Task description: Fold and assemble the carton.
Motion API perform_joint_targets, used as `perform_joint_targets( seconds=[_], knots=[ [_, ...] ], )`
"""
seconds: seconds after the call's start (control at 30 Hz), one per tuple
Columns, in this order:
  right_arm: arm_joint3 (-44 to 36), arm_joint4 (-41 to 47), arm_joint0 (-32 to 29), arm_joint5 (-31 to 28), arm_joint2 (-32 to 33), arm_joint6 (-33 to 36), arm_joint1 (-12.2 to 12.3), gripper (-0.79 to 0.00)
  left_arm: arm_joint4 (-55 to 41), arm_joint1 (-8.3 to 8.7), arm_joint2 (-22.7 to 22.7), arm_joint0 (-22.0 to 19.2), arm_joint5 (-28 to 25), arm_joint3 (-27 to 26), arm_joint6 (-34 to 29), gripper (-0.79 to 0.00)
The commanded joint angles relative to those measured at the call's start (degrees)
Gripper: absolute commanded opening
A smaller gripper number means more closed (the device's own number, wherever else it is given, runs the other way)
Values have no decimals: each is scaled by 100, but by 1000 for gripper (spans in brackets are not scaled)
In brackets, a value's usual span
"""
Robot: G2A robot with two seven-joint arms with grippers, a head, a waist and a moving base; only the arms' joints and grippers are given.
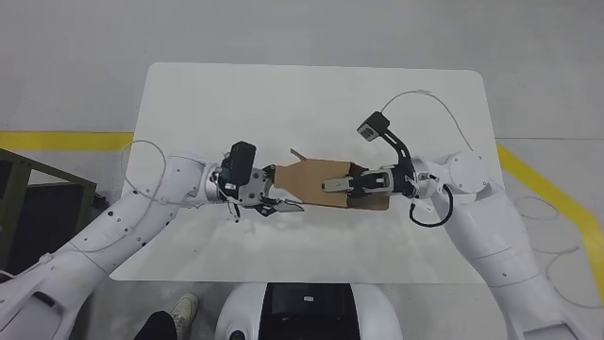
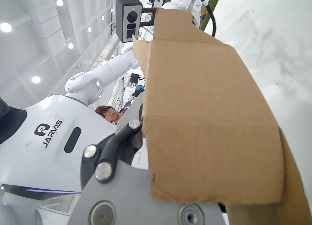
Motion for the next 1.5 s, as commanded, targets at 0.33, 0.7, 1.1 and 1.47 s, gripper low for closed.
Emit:
perform_joint_targets(
  seconds=[0.33, 0.7, 1.1, 1.47],
  knots=[
    [-4, 63, 12, -31, -16, 64, 16, -785, -148, 79, 79, -36, 0, -11, 0, -397],
    [-55, 47, 17, -57, -64, 110, 29, -785, -481, 153, 183, -93, 0, -44, 0, -416],
    [-149, 55, -2, -87, -75, 153, 51, -785, -576, 155, 328, -185, 0, -53, 0, -422],
    [-151, 59, -6, -89, -79, 107, 66, -785, -147, 141, 244, -201, 12, -157, 12, -409]
  ],
)
